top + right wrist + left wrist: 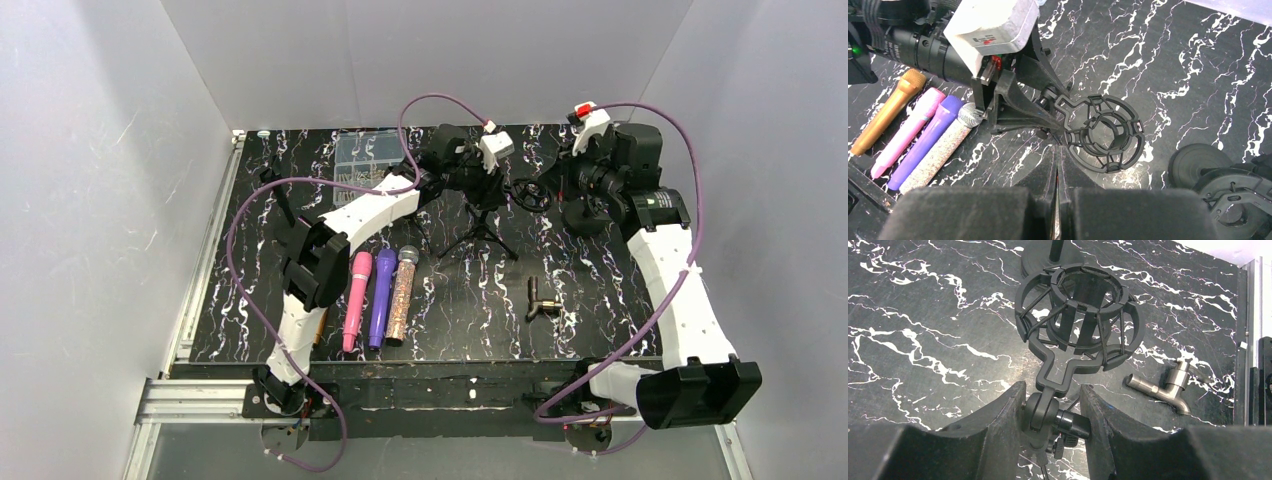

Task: Remove the microphone from the stand

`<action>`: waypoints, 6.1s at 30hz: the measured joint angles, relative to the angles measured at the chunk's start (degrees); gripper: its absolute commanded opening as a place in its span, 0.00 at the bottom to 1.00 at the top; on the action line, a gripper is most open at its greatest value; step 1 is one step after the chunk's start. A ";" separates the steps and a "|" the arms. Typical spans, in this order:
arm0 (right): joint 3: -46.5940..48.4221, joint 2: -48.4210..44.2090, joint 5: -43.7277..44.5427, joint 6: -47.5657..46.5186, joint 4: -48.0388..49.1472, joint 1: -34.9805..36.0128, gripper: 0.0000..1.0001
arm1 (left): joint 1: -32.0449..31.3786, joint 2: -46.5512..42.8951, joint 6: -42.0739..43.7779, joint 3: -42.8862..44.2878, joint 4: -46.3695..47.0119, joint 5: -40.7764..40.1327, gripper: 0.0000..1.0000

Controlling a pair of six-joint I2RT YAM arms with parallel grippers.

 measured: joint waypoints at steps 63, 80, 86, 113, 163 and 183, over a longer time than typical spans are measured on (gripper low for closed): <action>-4.57 -4.26 0.72 -0.90 0.17 0.00 0.01 | 0.13 -2.36 0.96 -5.07 -10.49 -5.07 0.33; -4.59 -4.26 0.72 -1.01 0.17 -0.02 0.01 | 0.57 0.20 1.36 0.00 -11.28 -5.42 0.00; -4.59 -4.52 1.16 -1.29 0.17 -0.11 0.01 | -0.04 5.18 5.73 7.67 -14.71 -7.45 0.00; -7.23 -11.50 5.03 -2.82 0.15 -2.27 0.01 | -1.33 15.76 15.41 25.77 -23.71 -10.73 0.00; -13.05 -16.55 13.09 -3.28 0.15 -3.15 0.89 | -1.40 17.90 17.20 27.87 -21.09 -10.40 0.08; -13.05 -16.50 13.09 -3.32 0.13 -3.43 0.91 | -1.33 18.60 19.67 27.80 -19.93 -12.31 0.53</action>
